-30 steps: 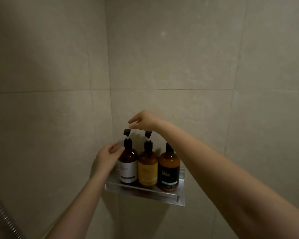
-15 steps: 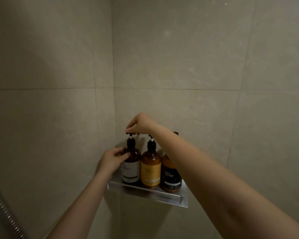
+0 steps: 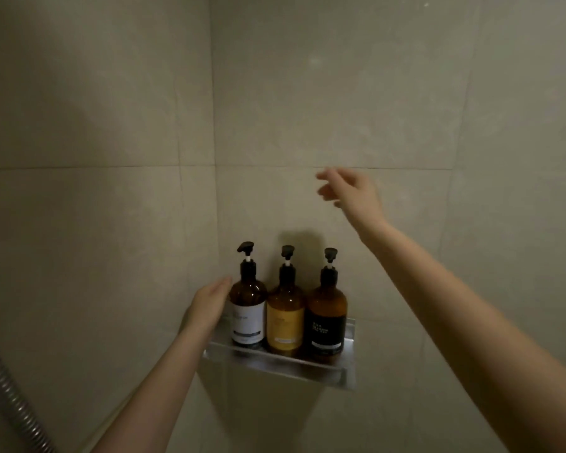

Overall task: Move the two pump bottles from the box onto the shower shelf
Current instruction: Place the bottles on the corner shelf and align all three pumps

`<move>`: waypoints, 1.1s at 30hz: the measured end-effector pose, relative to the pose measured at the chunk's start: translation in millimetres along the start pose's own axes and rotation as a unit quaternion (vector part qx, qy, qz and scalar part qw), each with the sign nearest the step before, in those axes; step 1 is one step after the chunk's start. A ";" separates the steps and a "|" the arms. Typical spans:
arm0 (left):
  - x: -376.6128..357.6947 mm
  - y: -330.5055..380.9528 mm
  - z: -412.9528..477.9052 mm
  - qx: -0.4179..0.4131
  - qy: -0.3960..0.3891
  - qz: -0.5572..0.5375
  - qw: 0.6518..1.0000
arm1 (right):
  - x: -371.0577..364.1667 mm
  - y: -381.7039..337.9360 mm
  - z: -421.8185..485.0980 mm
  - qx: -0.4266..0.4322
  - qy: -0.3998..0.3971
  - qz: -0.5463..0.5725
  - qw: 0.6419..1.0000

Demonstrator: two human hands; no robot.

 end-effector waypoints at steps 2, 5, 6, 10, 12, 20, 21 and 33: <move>-4.4 -0.6 -4.1 0.035 -0.014 -0.035 0.999 | 31.2 40.6 -28.6 -0.063 0.058 0.039 0.996; -10.6 -0.5 -8.9 0.044 -0.022 -0.058 0.997 | 44.2 112.6 -77.9 -0.204 0.020 0.017 0.979; -12.7 -0.6 -9.8 0.034 -0.028 -0.054 0.998 | 41.8 130.4 -93.8 -0.239 -0.014 -0.009 0.971; -14.9 1.2 -14.6 0.013 -0.038 -0.053 0.998 | 18.5 158.7 -132.9 -0.274 -0.131 -0.064 0.950; -13.5 1.3 -15.5 0.014 -0.040 -0.059 0.997 | 6.9 161.3 -137.7 -0.263 -0.149 -0.067 0.951; -12.2 -0.7 -15.8 0.008 -0.031 -0.061 0.998 | -14.6 167.3 -145.4 -0.226 -0.059 -0.081 0.969; -12.7 -0.1 -16.5 0.008 -0.030 -0.059 0.998 | -15.1 167.8 -146.7 -0.224 -0.054 -0.082 0.970; -10.5 5.0 -20.6 0.014 -0.042 -0.033 0.998 | -13.2 172.9 -146.8 -0.229 -0.054 -0.087 0.968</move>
Point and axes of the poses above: each hand's wrist, its own z-axis towards the middle knuckle, its own x-axis out of the back of the hand, y = z × x, the point moved 4 cm from there along z, towards the middle knuckle, and after that the axes turned 2 degrees about -y, right-handed, at the moved point
